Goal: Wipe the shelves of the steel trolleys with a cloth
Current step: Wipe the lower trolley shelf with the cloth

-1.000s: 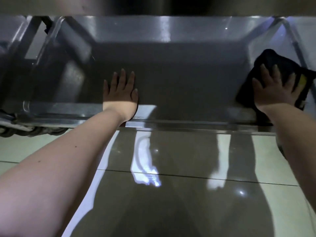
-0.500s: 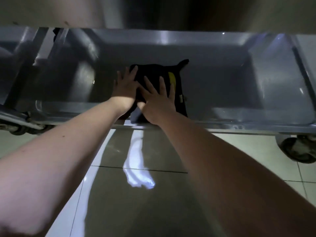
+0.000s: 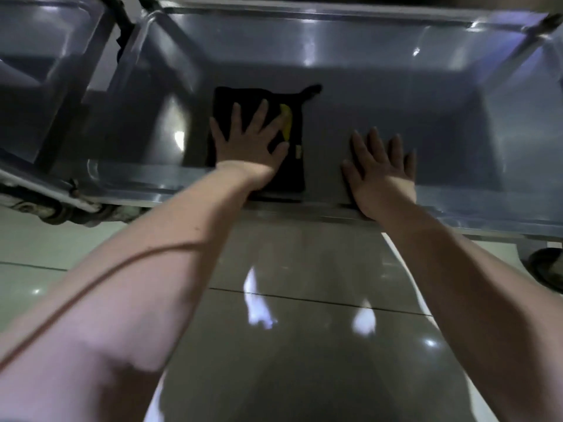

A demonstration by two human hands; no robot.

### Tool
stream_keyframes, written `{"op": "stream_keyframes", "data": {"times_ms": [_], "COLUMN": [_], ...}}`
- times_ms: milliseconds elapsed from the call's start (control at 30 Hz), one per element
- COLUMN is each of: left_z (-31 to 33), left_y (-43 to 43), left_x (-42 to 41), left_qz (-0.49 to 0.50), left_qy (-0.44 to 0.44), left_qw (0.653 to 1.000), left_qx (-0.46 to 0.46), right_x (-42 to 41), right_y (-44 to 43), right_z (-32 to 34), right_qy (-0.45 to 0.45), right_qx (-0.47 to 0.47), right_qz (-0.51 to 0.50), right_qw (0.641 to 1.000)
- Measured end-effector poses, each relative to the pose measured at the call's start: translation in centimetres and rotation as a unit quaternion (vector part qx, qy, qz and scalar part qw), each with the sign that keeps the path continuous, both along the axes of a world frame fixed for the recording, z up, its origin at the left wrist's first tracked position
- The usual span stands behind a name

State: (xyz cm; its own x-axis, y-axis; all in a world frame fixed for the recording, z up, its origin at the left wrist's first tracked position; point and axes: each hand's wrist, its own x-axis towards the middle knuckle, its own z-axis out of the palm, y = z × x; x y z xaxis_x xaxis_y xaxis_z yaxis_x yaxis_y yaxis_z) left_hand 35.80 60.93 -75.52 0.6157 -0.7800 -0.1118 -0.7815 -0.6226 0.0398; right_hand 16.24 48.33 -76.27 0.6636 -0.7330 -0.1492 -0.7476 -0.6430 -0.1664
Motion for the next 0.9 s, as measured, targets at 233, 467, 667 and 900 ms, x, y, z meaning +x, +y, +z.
{"op": "stream_keyframes", "data": {"times_ms": [233, 467, 667, 900], "left_z": [-0.4, -0.3, 0.2, 0.2], "left_y": [7.6, 2.1, 0.8, 12.3], "left_x": [6.6, -1.4, -2.9, 10.5], "left_qz": [0.119, -0.023, -0.084, 0.154], "left_qy": [-0.007, 0.017, 0.031, 0.023], "left_qw": [0.993, 1.0, 0.996, 0.988], "left_qx": [0.022, -0.004, 0.012, -0.001], "right_x": [2.3, 4.6, 4.7, 4.3], "right_y": [1.0, 2.2, 2.2, 2.0], "right_z": [-0.3, -0.5, -0.3, -0.8], "right_qy": [0.065, 0.072, 0.087, 0.065], "right_qx": [0.01, 0.009, 0.006, 0.004], "right_qz": [-0.049, -0.053, -0.063, -0.059], "right_qw": [0.997, 0.996, 0.994, 0.996]}}
